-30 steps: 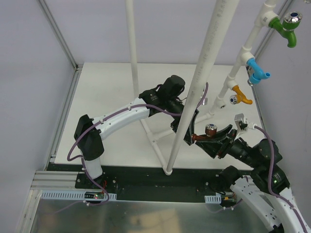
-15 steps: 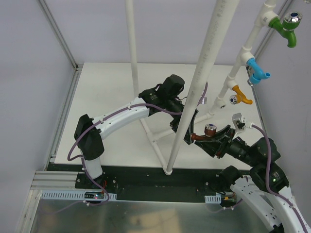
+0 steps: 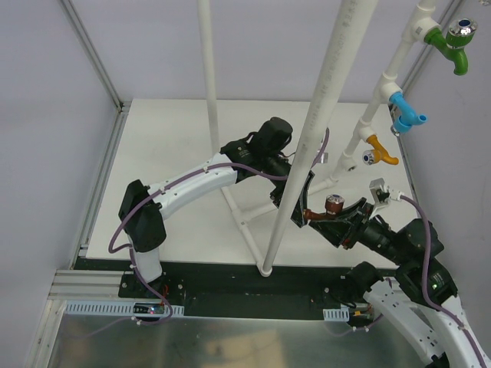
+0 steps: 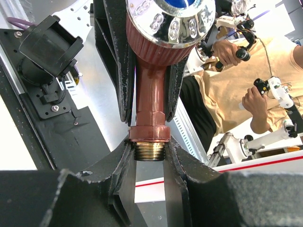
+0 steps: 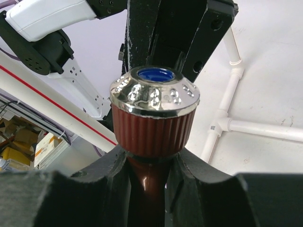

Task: Install the water faucets
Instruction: Pick up the water faucet from the center of the board.

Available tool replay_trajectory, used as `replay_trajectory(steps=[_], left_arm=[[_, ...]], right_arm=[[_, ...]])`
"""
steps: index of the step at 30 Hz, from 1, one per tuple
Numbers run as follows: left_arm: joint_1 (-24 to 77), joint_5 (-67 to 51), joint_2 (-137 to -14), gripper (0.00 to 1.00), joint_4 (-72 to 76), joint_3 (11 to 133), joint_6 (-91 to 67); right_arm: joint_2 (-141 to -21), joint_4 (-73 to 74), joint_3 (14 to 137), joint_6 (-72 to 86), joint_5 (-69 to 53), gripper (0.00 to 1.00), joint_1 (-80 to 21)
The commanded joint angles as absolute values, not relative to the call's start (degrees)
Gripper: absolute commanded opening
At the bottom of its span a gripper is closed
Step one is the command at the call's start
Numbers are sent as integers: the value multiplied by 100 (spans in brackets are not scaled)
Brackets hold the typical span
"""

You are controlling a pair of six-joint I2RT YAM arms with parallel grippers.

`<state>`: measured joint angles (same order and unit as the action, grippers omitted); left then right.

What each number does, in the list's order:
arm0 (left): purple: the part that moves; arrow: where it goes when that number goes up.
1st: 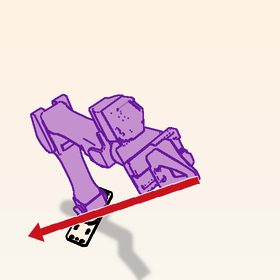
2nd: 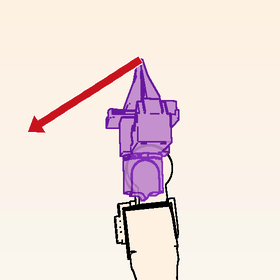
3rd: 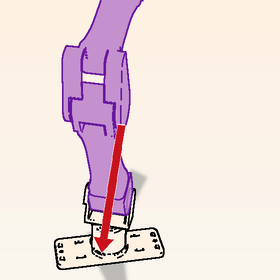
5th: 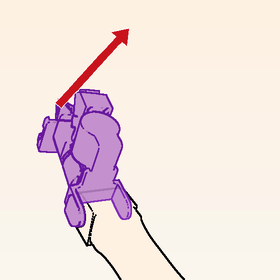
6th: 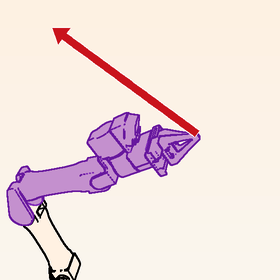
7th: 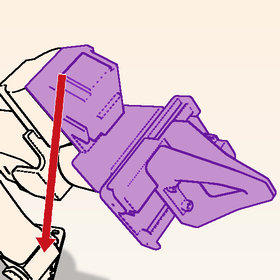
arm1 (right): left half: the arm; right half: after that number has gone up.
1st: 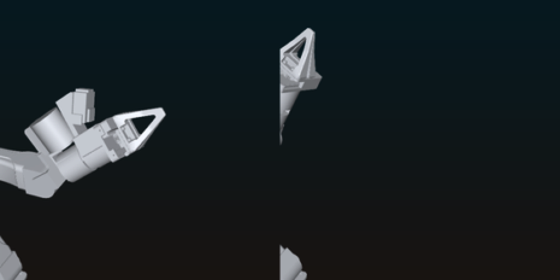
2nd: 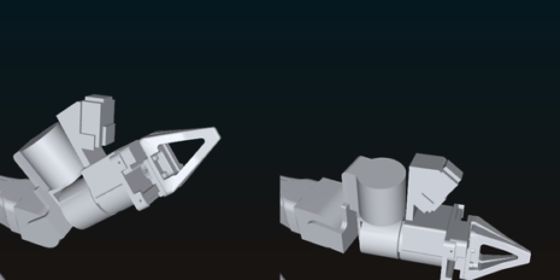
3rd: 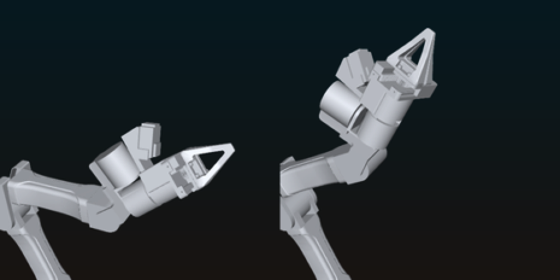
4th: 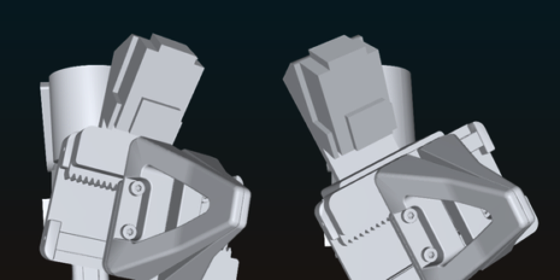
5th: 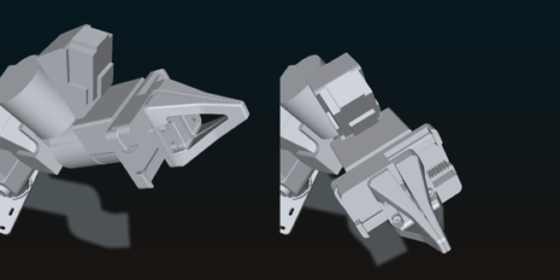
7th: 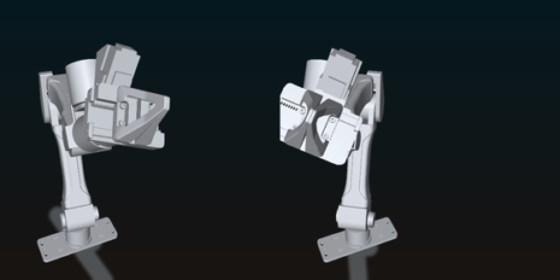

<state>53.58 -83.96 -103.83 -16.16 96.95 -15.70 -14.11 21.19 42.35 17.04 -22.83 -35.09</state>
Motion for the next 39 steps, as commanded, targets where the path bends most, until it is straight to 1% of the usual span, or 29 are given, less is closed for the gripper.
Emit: replay_trajectory(steps=[1, 3, 5, 9, 15, 22, 27, 32, 33, 35, 37, 39], left_arm=[[5546, -8648, -10362, 0, -1310, 9967, -1573], [5546, -8640, -10397, 0, -1301, 9993, -1608], [5546, -8631, -10424, 0, -1292, 10002, -1626], [5564, -8613, -10433, 0, -1275, 9967, -1635], [5660, -8578, -10468, 0, -1257, 9792, -1609], [5748, -8508, -10476, 0, -1239, 9607, -1547], [5748, -8508, -10450, 0, -1213, 9668, -1547], [5538, -8561, -10459, 0, -1204, 10054, -1678], [5494, -8543, -10459, 3, -1204, 10089, -1687], [5406, -8420, -10415, 11, -1195, 10099, -1670], [5362, -8324, -10398, 24, -1195, 10090, -1652], [5344, -8262, -10389, 31, -1195, 10064, -1635]], right_arm=[[-1441, 1880, 4043, 1583, -2030, 5, -3507], [-1476, 1942, 4017, 1503, -2161, 6, -3498], [-1468, 1942, 3982, 1503, -2171, 0, -3507], [-1284, 1855, 3903, 1398, -2240, 0, -3498], [-1002, 1196, 3744, 1678, -2329, 0, -3498], [-923, 1195, 3911, 1644, -2162, 0, -3498], [-1019, 1458, 3964, 1617, -2513, 0, -3498], [-1081, 1863, 3946, 1556, -3075, 0, -3498], [-1055, 1907, 3955, 1556, -3137, 0, -3498], [-1011, 1986, 3955, 1564, -3199, 0, -3498], [-967, 2021, 3938, 1564, -3225, 0, -3498], [-923, 2048, 3938, 1582, -3104, 0, -3498]])
